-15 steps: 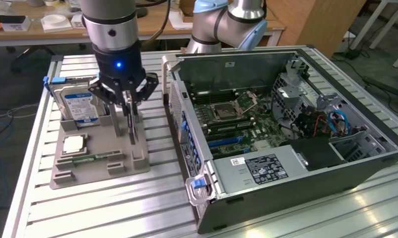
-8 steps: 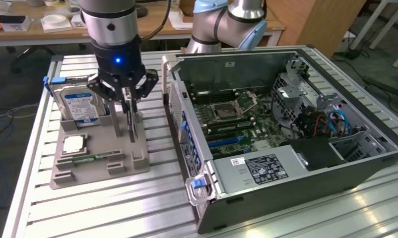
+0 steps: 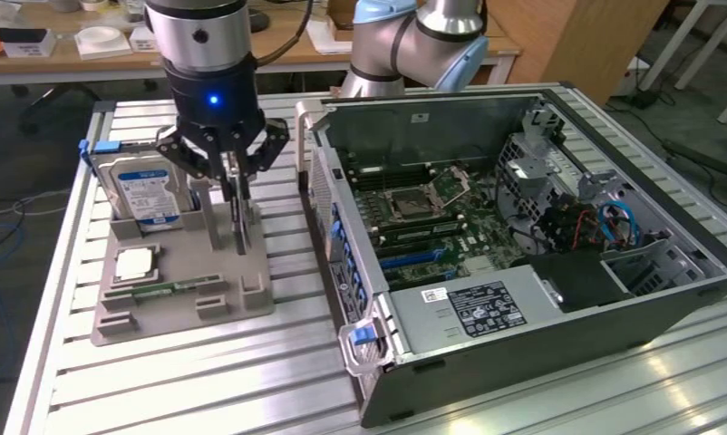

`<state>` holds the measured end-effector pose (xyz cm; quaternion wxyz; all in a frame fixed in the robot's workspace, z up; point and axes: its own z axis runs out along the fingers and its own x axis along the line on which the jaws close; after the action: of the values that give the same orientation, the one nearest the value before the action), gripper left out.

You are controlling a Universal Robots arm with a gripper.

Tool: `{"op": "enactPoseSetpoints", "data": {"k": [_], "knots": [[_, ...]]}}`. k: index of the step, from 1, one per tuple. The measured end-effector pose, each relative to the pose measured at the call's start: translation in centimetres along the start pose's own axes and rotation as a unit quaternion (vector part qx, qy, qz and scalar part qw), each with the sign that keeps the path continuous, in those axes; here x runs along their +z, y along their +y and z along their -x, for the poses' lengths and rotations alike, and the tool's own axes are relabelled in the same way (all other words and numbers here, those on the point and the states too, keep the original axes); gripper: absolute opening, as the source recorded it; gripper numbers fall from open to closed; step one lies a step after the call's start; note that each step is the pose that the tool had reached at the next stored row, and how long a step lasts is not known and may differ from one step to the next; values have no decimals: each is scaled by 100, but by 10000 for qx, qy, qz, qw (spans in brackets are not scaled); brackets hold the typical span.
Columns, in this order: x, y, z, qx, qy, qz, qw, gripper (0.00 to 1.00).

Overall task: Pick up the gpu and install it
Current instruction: 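Pick up the gpu and move the gpu toward the slot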

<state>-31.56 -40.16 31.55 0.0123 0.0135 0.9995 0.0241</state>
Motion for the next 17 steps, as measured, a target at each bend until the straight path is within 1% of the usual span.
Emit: {"op": "enactPoseSetpoints", "data": {"k": [5,17], "knots": [[-68,3,2,0,0,0,10000,26],[-369,18,9,0,0,0,10000,26]]}}
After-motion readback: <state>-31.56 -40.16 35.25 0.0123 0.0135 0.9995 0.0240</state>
